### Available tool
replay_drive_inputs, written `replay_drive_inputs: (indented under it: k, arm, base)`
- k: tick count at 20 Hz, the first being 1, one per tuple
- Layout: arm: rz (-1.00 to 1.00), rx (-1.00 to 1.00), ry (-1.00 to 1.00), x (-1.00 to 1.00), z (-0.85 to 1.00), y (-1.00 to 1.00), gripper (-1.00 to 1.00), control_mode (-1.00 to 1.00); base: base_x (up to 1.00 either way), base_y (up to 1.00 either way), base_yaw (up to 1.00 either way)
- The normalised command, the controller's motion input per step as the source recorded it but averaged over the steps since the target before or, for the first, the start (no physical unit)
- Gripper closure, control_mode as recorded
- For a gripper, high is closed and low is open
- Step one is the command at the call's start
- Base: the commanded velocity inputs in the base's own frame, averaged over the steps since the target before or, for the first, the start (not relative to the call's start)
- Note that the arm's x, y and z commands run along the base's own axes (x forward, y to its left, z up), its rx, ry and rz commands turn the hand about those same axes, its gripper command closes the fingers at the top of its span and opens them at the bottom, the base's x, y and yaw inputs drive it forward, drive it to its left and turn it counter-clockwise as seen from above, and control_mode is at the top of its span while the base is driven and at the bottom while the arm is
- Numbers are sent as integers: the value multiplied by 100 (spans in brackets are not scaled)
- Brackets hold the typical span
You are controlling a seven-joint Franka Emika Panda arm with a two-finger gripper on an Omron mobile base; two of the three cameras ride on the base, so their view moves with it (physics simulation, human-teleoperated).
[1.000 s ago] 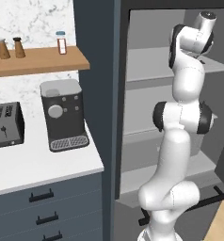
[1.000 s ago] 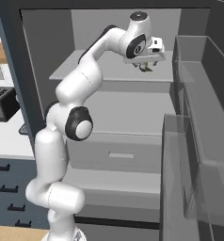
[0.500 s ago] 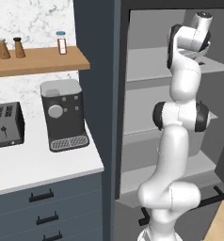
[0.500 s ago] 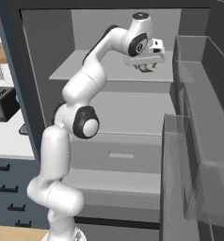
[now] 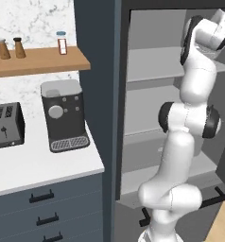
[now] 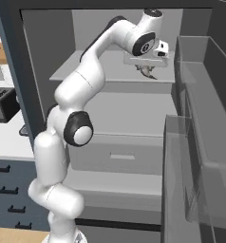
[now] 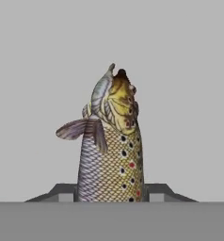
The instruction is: Place one cucumber and one fish in each tupperware on the nearby counter, to pack two identical lunches.
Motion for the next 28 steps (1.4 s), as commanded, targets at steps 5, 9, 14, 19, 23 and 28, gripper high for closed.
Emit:
replay_drive_inputs:
  k: [5, 9, 14, 19, 23, 28]
  arm:
    - [-8, 6, -25, -54, -11, 64, 100, -100]
    - [-8, 3, -14, -90, 0, 32, 100, -100]
    - [-9, 1, -9, -100, 0, 31, 100, -100]
    - [-10, 0, -2, -100, 0, 30, 100, -100]
    - [-8, 1, -3, -100, 0, 23, 100, -100]
    - [-5, 2, -1, -100, 1, 8, 100, -100]
  base:
    - [0, 0, 0]
    - [0, 0, 0]
    - [0, 0, 0]
    - [0, 0, 0]
    - [0, 0, 0]
    - [0, 0, 0]
